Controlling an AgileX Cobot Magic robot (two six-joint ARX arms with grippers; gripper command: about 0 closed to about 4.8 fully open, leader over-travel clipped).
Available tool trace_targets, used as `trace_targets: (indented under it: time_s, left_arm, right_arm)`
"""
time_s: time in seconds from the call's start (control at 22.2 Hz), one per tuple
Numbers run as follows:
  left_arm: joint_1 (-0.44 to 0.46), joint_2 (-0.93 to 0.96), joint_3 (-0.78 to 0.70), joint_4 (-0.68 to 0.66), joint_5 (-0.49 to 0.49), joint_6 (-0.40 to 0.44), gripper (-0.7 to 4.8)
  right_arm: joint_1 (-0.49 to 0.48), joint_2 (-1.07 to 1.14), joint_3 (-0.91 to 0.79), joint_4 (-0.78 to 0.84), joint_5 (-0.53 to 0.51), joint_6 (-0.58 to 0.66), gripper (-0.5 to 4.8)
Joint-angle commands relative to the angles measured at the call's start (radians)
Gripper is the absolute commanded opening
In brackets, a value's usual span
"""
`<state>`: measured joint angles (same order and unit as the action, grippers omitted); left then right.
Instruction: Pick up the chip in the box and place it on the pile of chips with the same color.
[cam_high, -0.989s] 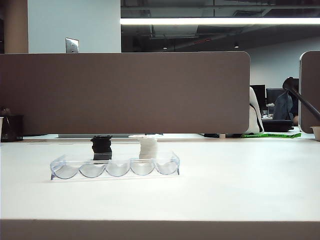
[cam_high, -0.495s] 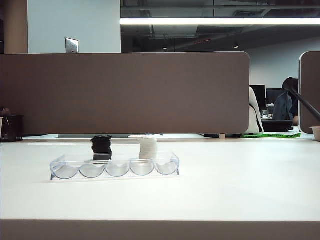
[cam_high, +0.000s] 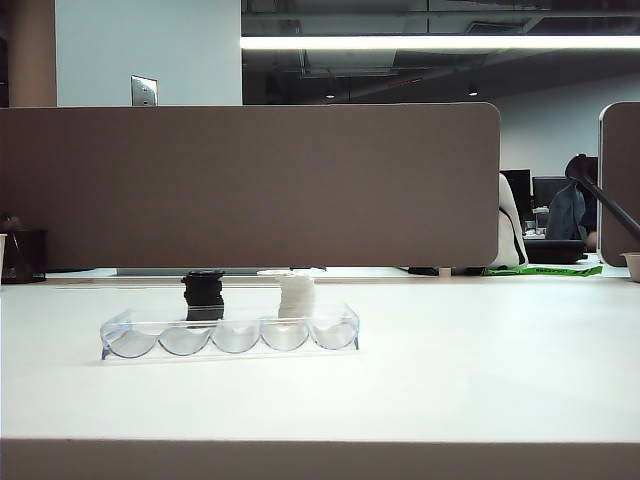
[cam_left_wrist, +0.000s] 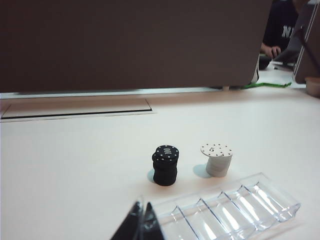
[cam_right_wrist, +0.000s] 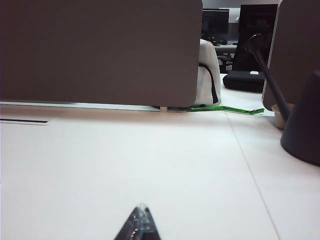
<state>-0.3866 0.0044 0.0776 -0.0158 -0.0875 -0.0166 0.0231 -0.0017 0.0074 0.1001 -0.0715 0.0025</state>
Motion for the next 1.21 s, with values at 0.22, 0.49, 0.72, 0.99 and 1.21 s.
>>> trace_targets:
  time_s: [0.22,0.49,0.72,0.99,1.21]
  left_arm:
    - [0.001,0.001,-0.071,0.024,-0.002,0.035,-0.06]
    - [0.007,0.001,-0.071,0.024,-0.018,0.071,-0.06]
    - [0.118,0.001,-0.071,0.026,-0.023,0.066,-0.06]
    - [0.287,0.001,-0.071,0.074,0.094,0.025,-0.06]
    - [0.385,0.001,-0.071,0.135,0.109,-0.018,-0.06]
  right_arm:
    - [0.0,0.0,-0.002,0.008,0.002,0.007,-0.06]
    - [0.0,0.0,-0.002,0.008,0.002,0.017,-0.06]
    - [0.0,0.0,-0.002,0.007,0.002,0.017,-0.06]
    - [0.0,0.0,-0.002,-0.001,0.003,0.017,-0.06]
    - [-0.001,0.0,-0.002,-0.011,0.034,0.017,-0.06]
